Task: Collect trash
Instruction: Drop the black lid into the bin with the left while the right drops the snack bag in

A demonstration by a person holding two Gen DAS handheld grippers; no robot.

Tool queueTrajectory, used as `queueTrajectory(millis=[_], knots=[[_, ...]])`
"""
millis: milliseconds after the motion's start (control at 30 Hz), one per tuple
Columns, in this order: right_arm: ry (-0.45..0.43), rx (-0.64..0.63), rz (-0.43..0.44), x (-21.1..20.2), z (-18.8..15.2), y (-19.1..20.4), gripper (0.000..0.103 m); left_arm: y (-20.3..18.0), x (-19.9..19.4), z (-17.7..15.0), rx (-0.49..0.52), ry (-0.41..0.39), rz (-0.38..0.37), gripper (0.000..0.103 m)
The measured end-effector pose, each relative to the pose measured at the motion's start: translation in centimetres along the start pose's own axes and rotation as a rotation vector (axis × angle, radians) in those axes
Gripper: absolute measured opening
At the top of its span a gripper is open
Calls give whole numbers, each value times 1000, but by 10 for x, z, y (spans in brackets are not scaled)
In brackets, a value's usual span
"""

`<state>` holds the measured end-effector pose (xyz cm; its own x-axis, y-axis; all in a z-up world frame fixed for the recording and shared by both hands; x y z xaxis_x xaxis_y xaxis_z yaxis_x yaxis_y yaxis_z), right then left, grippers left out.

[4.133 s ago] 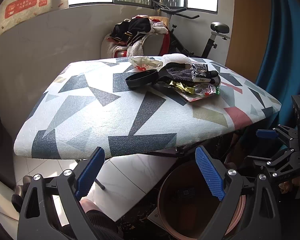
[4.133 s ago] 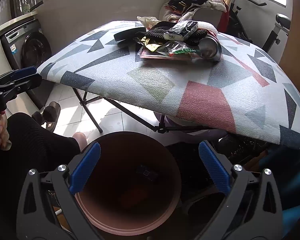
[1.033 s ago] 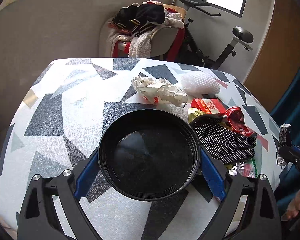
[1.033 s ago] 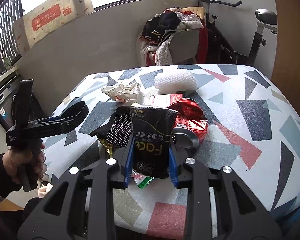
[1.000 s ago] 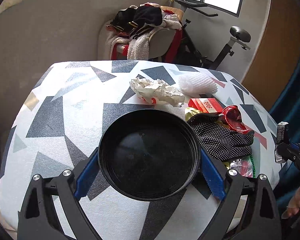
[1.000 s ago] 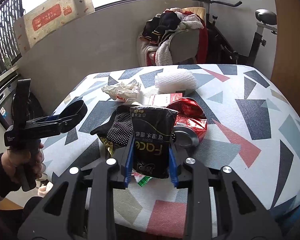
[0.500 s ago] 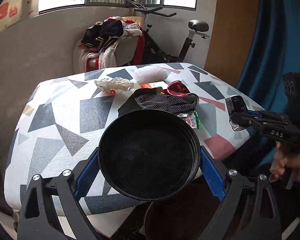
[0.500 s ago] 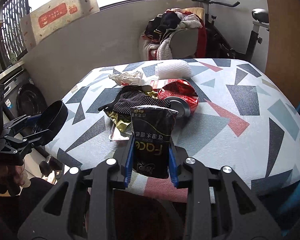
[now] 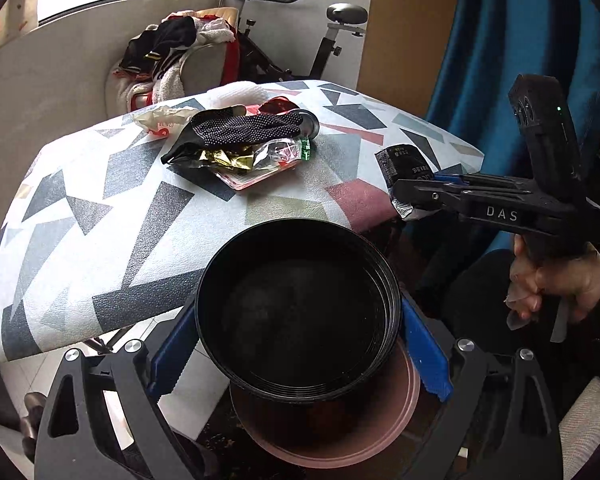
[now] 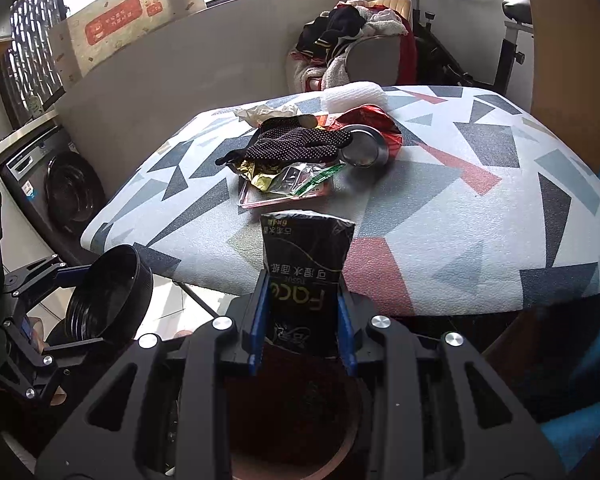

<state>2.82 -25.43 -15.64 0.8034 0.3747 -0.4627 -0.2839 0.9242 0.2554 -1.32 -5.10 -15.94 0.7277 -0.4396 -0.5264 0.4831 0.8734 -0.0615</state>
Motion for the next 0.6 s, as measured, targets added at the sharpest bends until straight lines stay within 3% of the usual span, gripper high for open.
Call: queueTrajectory(millis=[133,300,600], knots=[[5,6,1,-3,-5,0,32,-7,3,-3,8,26,-49,93],[27,3,7,-2,-14,2,32,-3,-3,1,11,-13,-21,96],[77,-35,41,6,-32,12,32,36,-36,10,-26,-164,164,96]])
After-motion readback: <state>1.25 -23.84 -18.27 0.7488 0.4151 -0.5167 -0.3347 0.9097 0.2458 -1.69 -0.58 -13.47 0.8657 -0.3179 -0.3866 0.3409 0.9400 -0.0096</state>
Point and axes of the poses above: each gripper's, at about its wrist camera, not at the fingertips, and x roughly the way its jaws point, y to its left, z to its top, the point moved 1 cm from there along x, roughly the way its jaws point, and after that the axes turned 15 degrees about -y, right-handed, at the moved point
